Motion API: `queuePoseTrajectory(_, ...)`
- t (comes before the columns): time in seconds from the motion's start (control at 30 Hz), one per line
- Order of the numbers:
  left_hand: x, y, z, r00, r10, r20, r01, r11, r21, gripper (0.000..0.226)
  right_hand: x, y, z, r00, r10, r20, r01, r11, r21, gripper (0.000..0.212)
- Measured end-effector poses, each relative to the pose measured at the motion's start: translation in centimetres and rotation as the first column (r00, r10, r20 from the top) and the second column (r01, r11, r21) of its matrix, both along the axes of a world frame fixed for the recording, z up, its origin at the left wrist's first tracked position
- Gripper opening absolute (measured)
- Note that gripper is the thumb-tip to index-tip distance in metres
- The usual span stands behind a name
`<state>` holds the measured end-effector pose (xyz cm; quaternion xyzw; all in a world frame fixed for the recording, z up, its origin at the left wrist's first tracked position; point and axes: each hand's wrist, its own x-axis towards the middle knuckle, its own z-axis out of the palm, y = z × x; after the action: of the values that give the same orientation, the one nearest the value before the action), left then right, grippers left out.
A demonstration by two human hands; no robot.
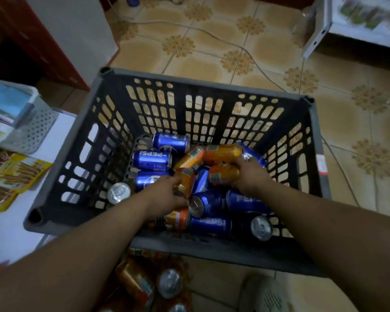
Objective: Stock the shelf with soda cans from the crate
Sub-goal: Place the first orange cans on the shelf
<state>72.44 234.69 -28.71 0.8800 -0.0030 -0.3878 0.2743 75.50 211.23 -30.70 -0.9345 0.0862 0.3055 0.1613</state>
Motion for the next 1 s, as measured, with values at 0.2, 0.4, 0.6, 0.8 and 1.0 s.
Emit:
queuePoseTrajectory(0.2,-0.7,0.3,3.8,0.981,0.163,0.103,-0.157,0.985,-0.065,0.079,-0.8,2.7,5.7,0.968,-0.075,0.239,-0.003,0.951,0.309,0.083)
queuePoseTrajectory(0.4,-5.4,2.6,13.6,0.906,0.392,0.158,-0.353,0.908,-0.227,0.099,-4.0,8.5,18.6,0.960,-0.056,0.276,-0.122,0.801,0.586,0.076)
queuePoseTrajectory(0.6,-15.6,6.3,27.0,0.707,0.673,0.216,-0.491,0.687,-0.535,0.079,-10.7,15.2,32.4,0.932,-0.078,0.355,-0.258,0.544,0.799,0.070)
queuePoseTrajectory(0.8,-25.0,8.8,39.0,0.369,0.832,0.414,-0.466,0.551,-0.692,0.064,-19.1,21.5,43.3,0.906,-0.122,0.405,-0.339,0.361,0.869,0.072)
queuePoseTrajectory(1.0,-35.3,13.1,46.0,0.348,0.874,0.338,-0.412,0.466,-0.783,0.066,-27.3,25.9,51.3,0.899,-0.051,0.436,-0.409,0.261,0.874,0.073)
